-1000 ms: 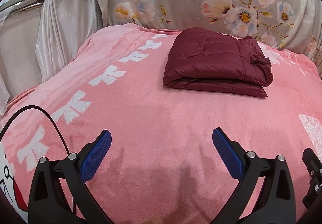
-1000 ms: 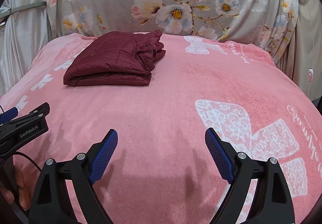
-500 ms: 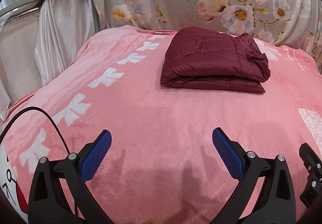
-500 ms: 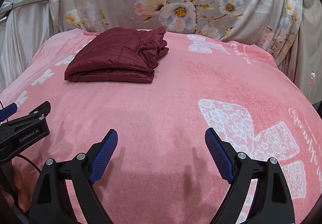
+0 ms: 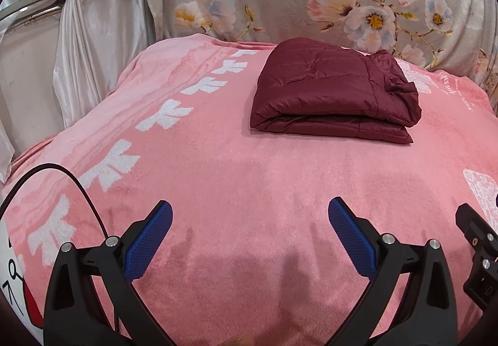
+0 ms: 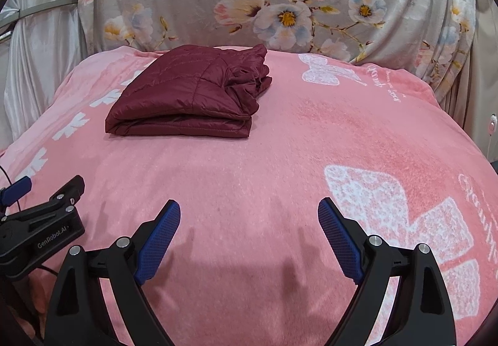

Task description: Fold large clothes

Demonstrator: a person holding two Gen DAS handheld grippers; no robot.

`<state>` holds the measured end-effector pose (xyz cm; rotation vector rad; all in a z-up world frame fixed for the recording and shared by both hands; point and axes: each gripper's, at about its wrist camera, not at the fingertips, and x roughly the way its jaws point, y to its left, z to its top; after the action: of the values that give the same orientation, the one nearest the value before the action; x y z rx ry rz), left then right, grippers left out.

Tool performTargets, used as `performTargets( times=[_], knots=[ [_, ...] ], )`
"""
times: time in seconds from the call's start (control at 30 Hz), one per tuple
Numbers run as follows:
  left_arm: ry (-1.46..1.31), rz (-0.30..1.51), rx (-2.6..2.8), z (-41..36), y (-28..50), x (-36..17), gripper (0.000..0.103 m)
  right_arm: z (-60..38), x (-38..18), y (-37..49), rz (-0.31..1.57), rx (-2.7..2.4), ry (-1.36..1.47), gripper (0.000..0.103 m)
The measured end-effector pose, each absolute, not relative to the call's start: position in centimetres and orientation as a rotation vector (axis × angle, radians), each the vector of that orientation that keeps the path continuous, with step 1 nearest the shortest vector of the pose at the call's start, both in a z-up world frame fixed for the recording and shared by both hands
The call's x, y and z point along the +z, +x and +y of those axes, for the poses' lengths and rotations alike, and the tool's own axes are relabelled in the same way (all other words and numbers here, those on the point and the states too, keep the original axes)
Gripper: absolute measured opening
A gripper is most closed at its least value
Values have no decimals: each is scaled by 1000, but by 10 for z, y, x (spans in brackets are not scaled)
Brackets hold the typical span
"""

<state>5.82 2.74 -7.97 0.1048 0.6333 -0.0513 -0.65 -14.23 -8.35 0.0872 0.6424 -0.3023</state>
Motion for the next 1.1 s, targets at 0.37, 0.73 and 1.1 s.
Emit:
performTargets(
  times=[0.37, 0.73, 1.1],
  knots=[
    [102, 643, -53, 29, 61, -81, 98, -138, -86, -2, 651, -306, 74, 88],
    [104, 641, -54, 29, 61, -81, 98, -132, -85, 0, 651, -294, 50, 88],
    [114, 640, -58, 29, 62, -82, 98, -128, -86, 2, 655, -285, 33, 88]
  ],
)
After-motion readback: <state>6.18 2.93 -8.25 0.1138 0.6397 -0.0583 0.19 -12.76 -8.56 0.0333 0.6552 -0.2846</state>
